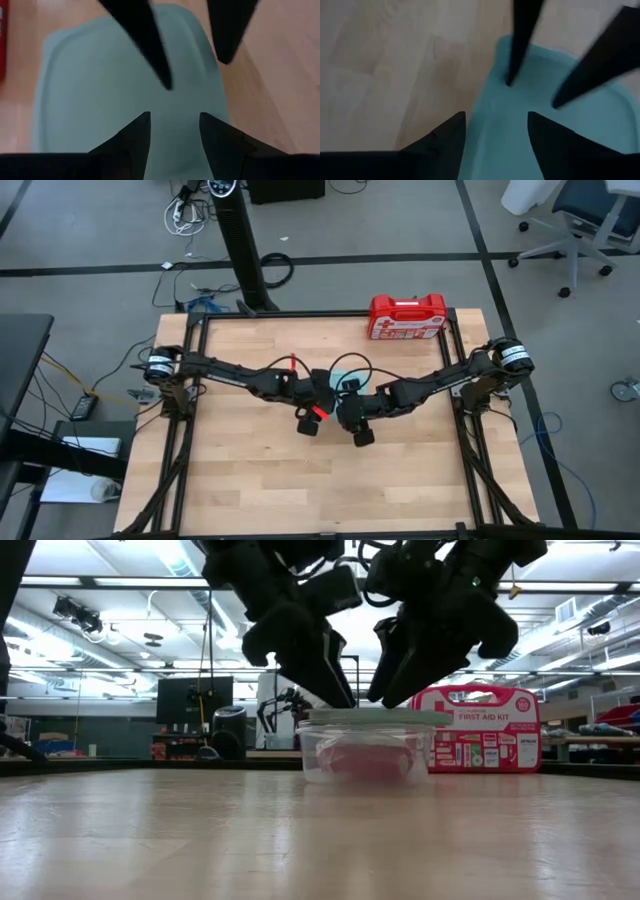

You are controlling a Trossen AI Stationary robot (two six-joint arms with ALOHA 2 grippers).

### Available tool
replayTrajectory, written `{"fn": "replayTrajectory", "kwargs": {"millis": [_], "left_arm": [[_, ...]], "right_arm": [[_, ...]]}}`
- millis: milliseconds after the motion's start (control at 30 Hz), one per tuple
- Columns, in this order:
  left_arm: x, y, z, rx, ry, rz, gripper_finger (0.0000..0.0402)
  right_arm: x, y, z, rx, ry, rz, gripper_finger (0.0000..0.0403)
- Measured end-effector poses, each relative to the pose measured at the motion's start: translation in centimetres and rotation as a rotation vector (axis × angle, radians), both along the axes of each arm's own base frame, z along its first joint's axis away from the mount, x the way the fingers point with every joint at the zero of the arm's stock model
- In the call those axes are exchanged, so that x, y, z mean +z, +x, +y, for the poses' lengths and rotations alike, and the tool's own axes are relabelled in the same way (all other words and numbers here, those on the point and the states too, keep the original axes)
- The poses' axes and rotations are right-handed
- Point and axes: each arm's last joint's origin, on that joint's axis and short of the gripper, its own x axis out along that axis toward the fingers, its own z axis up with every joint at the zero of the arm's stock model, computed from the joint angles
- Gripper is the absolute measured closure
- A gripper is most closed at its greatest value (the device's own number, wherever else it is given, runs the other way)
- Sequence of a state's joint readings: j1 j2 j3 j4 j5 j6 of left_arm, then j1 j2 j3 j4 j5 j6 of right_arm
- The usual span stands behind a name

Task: Roll bandage
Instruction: Close the plastic container

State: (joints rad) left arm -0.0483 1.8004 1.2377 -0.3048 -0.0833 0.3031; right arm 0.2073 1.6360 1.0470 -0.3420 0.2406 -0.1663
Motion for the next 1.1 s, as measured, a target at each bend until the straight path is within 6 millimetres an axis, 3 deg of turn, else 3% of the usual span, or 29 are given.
{"fn": "replayTrajectory", "kwargs": {"millis": [200, 433, 833, 1100], "left_arm": [[0.2, -0.1, 0.1, 0.018, 0.024, 0.0, 0.0229], [0.2, -0.3, 0.3, 0.038, 0.053, 0.018, 0.0229], [1.8, -2.6, 0.8, 0.088, 0.123, 0.117, 0.0229], [3.0, -3.3, 2.0, 0.129, 0.133, 0.11, 0.0229]], "right_arm": [[0.0, -0.1, 0.1, 0.004, -0.043, -0.001, 0.0171], [0.5, -0.3, 0.3, -0.009, -0.043, -0.023, 0.0179], [1.5, -4.2, 0.4, -0.261, -0.017, 0.153, 0.0188], [1.2, -4.7, 0.3, -0.346, 0.05, 0.199, 0.0192]]}}
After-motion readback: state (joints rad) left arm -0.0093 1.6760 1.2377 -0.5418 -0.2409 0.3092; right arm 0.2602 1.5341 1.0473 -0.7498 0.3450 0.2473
